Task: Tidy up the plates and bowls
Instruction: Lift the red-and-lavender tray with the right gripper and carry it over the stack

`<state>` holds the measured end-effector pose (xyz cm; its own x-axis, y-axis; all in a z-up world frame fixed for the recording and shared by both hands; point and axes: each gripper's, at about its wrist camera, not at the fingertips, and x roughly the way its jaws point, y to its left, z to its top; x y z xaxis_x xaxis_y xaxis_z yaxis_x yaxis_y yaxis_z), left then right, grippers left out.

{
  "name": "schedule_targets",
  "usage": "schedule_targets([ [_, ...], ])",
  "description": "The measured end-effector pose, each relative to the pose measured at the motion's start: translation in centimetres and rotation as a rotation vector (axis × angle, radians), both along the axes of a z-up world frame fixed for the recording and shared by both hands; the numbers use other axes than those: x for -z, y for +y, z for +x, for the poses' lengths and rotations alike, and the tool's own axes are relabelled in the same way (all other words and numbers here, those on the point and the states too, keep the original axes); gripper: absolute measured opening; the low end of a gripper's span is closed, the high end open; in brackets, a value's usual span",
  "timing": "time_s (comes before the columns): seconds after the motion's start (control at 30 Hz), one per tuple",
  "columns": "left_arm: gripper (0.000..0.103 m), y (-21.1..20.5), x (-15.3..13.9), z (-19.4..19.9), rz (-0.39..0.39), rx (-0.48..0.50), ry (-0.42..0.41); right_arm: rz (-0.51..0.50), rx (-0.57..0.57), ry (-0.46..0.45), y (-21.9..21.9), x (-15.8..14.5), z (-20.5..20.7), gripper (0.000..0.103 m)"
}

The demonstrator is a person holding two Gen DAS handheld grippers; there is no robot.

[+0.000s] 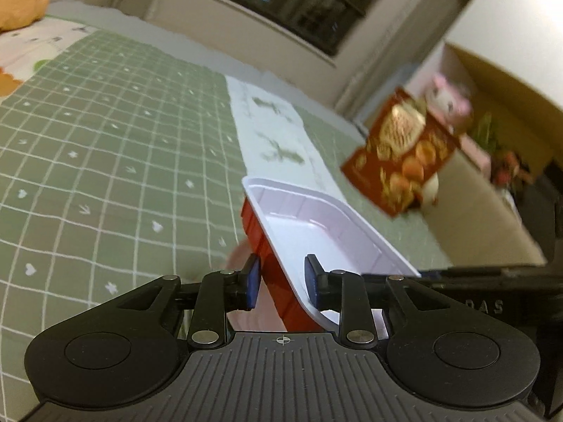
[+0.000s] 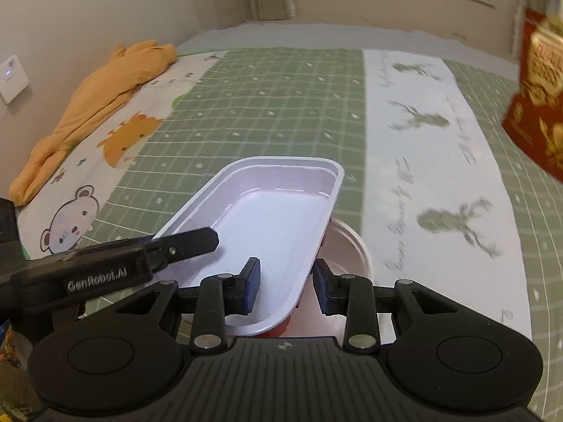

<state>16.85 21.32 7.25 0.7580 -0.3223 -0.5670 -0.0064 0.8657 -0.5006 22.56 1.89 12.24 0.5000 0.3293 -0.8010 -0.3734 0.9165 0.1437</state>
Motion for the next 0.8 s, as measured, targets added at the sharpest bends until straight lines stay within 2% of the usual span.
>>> schedule_targets([
  [0.1, 0.028, -0.6, 1.8, 0.7, 0.005, 0.023, 0.048, 0.014, 0.030, 0.043, -1.3, 1.7, 0.2, 0.033],
  [0.23, 0.026, -0.5, 3.4, 1.8, -0.028, 0.043, 0.090, 0.018, 0.042, 0.084, -1.8, 3.7, 0.7, 0.033],
  [0.53, 0.026, -0.7, 3.2, 2.8, -0.034, 0.049, 0.076, 0.011, 0.066, 0.094, -1.7, 4.5, 2.1, 0.033],
  [0.7, 0.027, 0.5, 2.8, 2.4, -0.088, 0.047, 0.057, 0.041, 0.046, 0.106, -1.9, 4.4, 2.1, 0.033],
  [0.8, 0.027, 1.0, 2.4, 2.1, -0.091, 0.032, 0.046, 0.056, 0.029, 0.106, -1.8, 4.3, 1.9, 0.033],
])
